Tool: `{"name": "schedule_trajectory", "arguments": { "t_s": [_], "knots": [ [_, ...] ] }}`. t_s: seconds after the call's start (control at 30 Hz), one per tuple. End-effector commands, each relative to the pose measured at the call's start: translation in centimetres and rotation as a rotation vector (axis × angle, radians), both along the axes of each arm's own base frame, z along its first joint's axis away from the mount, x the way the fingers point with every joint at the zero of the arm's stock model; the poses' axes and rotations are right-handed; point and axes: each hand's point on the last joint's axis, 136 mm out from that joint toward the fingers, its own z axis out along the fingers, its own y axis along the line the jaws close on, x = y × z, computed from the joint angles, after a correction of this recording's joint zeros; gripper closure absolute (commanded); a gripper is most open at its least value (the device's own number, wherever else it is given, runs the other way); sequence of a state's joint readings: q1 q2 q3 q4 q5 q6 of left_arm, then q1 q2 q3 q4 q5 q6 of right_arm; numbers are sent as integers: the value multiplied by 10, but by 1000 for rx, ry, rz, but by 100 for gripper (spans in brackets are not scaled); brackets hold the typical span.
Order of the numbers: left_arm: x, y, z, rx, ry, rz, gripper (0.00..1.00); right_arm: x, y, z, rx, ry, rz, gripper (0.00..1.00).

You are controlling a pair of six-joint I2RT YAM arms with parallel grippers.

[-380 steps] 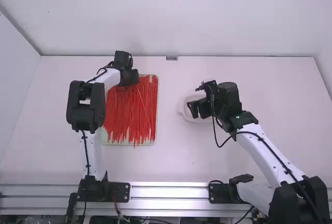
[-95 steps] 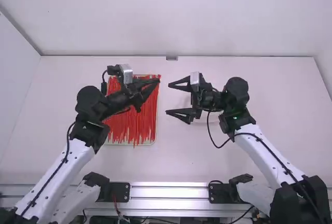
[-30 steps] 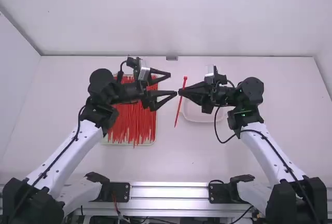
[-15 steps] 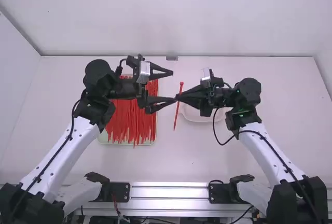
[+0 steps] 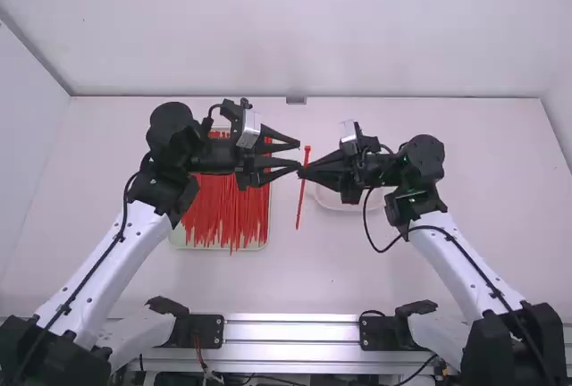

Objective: Fasten the cable tie

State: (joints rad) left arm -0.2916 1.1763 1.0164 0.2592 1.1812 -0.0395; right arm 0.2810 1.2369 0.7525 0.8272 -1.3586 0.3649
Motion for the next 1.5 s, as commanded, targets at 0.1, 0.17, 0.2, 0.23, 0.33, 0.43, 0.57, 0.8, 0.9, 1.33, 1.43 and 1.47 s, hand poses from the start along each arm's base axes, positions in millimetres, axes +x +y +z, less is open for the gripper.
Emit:
{"name": "schedule_trajectory", "arguments": {
  "t_s": [0.1, 0.17, 0.2, 0.23, 0.33, 0.43, 0.57, 0.8, 0.9, 1.33, 1.43, 1.47],
  "knots": [
    [2, 2, 7, -3, -24, 3, 57, -9, 8, 12, 11, -51, 42, 100],
    [2, 2, 5, 0, -14, 3, 57, -10, 9, 12, 12, -55, 46, 100],
    [2, 2, 5, 1, -12, 3, 57, -10, 9, 12, 12, -60, 44, 100],
    [2, 2, 5, 1, -12, 3, 58, -9, 8, 12, 12, -61, 41, 100],
    [2, 2, 5, 1, -12, 3, 62, -8, 7, 12, 12, -61, 37, 100],
    [2, 2, 5, 1, -12, 2, 69, -10, 9, 12, 11, -57, 44, 100],
    [2, 2, 5, 1, -11, 2, 77, -11, 10, 12, 12, -58, 49, 100],
    [2, 2, 5, 0, -8, 1, 79, -11, 10, 12, 12, -58, 47, 100],
    [2, 2, 5, 0, -8, 1, 79, -12, 10, 12, 12, -64, 50, 100],
    [-4, -4, 7, -3, -17, -21, 81, -12, 10, 12, 12, -65, 50, 100],
    [-4, -4, 7, -3, -19, -21, 82, -11, 10, 12, 13, -64, 47, 100],
    [-4, -4, 7, -3, -20, -21, 82, -11, 10, 12, 13, -65, 46, 100]
  ]
}}
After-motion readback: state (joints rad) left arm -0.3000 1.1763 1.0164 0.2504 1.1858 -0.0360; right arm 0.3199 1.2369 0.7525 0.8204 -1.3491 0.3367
